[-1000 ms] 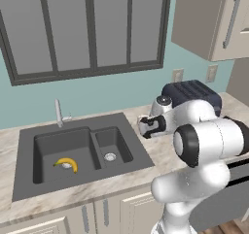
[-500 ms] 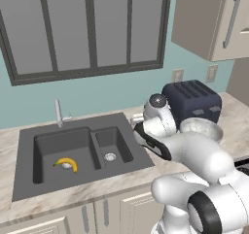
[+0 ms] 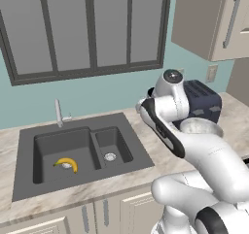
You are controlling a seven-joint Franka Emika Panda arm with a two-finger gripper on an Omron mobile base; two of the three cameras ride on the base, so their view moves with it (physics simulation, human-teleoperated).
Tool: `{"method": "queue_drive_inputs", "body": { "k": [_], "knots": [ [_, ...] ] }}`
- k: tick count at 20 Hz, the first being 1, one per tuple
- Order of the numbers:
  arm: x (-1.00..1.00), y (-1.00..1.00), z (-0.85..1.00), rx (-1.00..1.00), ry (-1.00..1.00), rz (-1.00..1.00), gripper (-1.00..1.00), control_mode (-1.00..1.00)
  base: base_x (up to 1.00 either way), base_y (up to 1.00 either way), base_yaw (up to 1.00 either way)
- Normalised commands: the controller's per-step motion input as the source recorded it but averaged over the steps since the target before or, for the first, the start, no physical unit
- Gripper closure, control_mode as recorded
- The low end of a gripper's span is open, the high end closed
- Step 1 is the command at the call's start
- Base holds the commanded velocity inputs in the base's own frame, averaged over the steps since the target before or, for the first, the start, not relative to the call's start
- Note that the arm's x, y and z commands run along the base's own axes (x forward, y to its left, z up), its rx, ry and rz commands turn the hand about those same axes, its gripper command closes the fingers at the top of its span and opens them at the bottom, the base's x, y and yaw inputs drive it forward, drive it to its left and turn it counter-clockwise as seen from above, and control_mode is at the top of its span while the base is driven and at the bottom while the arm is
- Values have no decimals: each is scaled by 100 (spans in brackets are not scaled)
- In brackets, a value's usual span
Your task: Clear the mugs and bowl far away from the sink.
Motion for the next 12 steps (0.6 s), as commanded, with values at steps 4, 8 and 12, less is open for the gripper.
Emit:
{"method": "queue_drive_inputs", "body": {
  "k": [4, 8, 12],
  "knots": [
    [-33, 0, 42, 0, 4, 2, 100, -100, 0, 0, 0],
    [-39, 0, 43, 0, 8, 0, 100, -100, 0, 0, 0],
    [-48, -24, 11, 2, 3, 0, 100, -100, 0, 0, 0]
  ]
}}
